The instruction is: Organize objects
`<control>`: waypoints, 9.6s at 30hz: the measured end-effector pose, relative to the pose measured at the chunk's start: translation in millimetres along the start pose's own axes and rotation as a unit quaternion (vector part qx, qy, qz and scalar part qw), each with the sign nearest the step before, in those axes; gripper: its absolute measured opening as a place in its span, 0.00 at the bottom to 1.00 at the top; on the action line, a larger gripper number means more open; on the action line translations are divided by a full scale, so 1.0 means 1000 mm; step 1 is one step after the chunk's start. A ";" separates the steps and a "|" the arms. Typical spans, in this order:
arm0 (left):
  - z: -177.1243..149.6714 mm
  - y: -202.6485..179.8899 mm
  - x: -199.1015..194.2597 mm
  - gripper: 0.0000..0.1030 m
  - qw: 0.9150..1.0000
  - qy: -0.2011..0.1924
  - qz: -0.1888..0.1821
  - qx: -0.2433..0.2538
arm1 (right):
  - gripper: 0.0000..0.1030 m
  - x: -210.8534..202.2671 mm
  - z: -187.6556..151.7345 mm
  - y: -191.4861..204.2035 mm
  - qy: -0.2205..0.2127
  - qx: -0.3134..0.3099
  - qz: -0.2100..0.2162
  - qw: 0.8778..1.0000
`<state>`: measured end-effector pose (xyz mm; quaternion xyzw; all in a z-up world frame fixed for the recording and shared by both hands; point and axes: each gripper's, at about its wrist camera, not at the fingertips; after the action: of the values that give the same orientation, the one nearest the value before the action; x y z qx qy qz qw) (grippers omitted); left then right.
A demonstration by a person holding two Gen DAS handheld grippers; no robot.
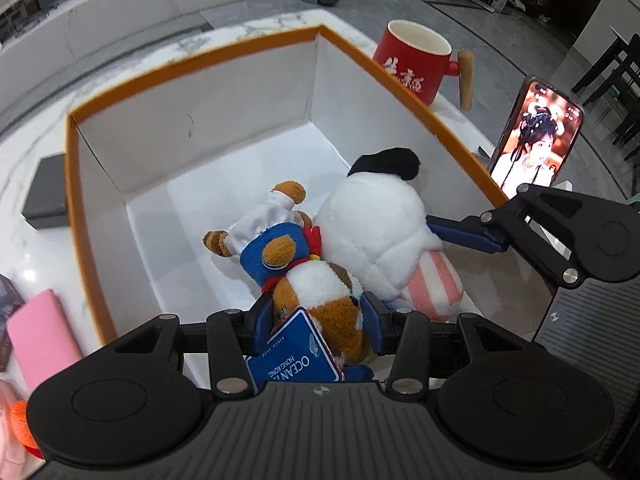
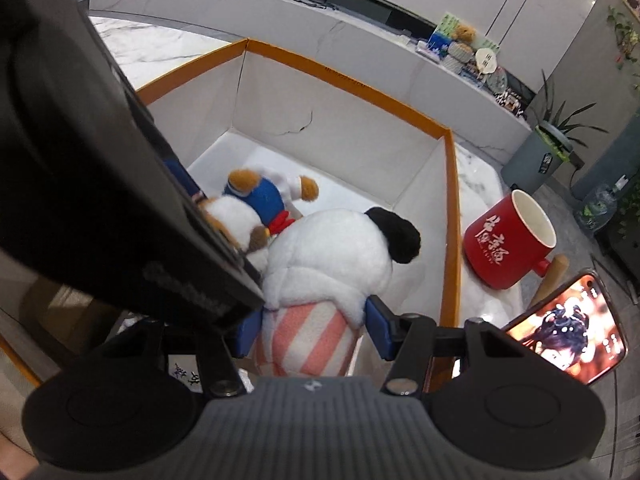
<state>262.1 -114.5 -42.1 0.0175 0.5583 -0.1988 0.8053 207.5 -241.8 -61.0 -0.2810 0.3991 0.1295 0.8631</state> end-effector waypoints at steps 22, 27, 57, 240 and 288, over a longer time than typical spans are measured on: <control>0.005 0.019 -0.010 0.58 0.999 0.021 -0.047 -0.013 | 0.57 -0.021 0.020 -0.050 0.061 0.037 0.101 0.992; 0.003 0.021 -0.006 0.46 0.998 0.023 -0.049 -0.018 | 0.44 -0.010 0.027 -0.052 0.078 0.009 0.094 0.992; -0.012 0.017 -0.001 0.41 0.998 -0.038 -0.049 0.003 | 0.47 0.007 0.034 -0.029 0.151 -0.051 0.070 0.985; -0.003 0.061 -0.075 0.34 0.982 -0.066 -0.033 -0.172 | 0.15 0.002 0.030 -0.065 -0.038 0.403 0.306 0.862; -0.029 0.087 -0.041 0.42 0.986 -0.051 -0.010 -0.156 | 0.11 0.017 0.036 -0.026 0.003 0.345 0.270 0.899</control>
<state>253.8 -14.7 -33.2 -0.1237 0.5406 -0.1180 0.8237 252.6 -241.5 -44.7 0.1528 0.4820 0.2108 0.8366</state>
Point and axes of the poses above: each gripper's, at about its wrist camera, not at the fingertips, and x roughly the way its jaws point, y to its left, z to its top, and after that the axes turned 9 degrees about -x, right-handed
